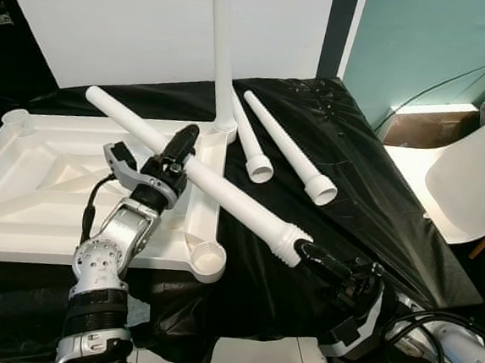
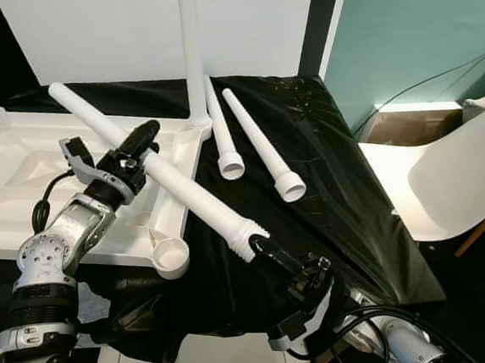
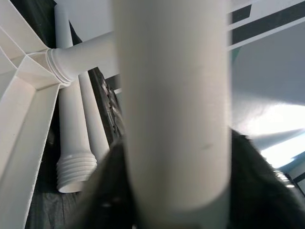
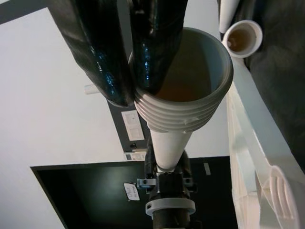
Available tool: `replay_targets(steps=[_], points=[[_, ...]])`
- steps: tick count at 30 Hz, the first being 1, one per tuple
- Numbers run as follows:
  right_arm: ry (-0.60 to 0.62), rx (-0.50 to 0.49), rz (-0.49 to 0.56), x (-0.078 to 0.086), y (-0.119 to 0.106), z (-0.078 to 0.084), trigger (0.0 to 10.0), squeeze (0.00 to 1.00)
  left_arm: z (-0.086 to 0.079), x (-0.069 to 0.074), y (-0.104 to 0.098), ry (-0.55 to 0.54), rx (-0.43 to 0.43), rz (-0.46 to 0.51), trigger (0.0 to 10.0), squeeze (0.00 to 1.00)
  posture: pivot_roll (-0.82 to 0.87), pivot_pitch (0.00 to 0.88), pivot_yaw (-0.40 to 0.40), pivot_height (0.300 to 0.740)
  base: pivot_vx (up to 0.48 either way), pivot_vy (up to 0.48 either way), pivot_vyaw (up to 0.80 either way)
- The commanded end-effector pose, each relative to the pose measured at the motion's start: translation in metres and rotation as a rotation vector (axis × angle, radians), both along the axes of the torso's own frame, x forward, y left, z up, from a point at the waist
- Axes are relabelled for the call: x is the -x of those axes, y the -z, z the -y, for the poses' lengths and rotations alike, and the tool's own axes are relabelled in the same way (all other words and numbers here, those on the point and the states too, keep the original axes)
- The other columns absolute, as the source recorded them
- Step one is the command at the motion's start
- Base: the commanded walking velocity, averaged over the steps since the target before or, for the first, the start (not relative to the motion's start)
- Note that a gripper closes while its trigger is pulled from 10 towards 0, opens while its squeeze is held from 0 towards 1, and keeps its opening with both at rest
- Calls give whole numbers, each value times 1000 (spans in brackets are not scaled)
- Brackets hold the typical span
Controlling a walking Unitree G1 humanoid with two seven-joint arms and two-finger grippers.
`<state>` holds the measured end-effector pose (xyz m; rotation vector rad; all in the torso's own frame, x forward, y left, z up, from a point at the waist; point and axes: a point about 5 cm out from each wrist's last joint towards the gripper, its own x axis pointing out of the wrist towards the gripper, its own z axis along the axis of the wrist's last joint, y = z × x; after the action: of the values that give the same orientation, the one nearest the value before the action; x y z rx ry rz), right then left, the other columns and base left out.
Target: Building children table
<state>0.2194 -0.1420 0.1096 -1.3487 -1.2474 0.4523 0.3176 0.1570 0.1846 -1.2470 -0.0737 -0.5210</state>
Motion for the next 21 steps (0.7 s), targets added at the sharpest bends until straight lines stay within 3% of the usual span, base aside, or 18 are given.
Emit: replay_targets(steps=[1, 11, 12, 16, 18, 19, 20, 21], points=[[-6, 21, -47, 0, 4, 4, 10000, 0, 3, 12, -20, 118, 77, 378, 0, 0, -107, 0, 53, 740, 0, 0, 0], [68, -39, -83, -2, 4, 9, 10000, 0, -8, 11, -22, 36, 130, 376, 0, 0, -108, 0, 59, 740, 0, 0, 0], [93, -57, -106, -2, 7, 12, 10000, 1000, -10, 10, -22, 30, 156, 368, 0, 0, -106, 0, 57, 740, 0, 0, 0], [105, -61, -124, -1, 10, 15, 10000, 1000, -10, 11, -23, 39, 161, 376, 0, 0, -106, 0, 57, 740, 0, 0, 0], [136, -125, -210, 3, 16, 18, 10000, 1000, -9, 13, -25, 56, 160, 392, 0, 0, -101, 0, 57, 740, 0, 0, 0], [149, -187, -304, 4, 17, 18, 10000, 251, -8, 14, -26, 58, 157, 396, 0, 0, -102, 0, 56, 740, 0, 0, 0], [149, -187, -304, 4, 17, 18, 10000, 251, -8, 14, -26, 58, 157, 396, 0, 0, -102, 0, 56, 740, 0, 0, 0], [152, -231, -367, 4, 17, 18, 10000, 251, -8, 14, -26, 57, 157, 397, 0, 0, -102, 0, 56, 740, 0, 0, 0]])
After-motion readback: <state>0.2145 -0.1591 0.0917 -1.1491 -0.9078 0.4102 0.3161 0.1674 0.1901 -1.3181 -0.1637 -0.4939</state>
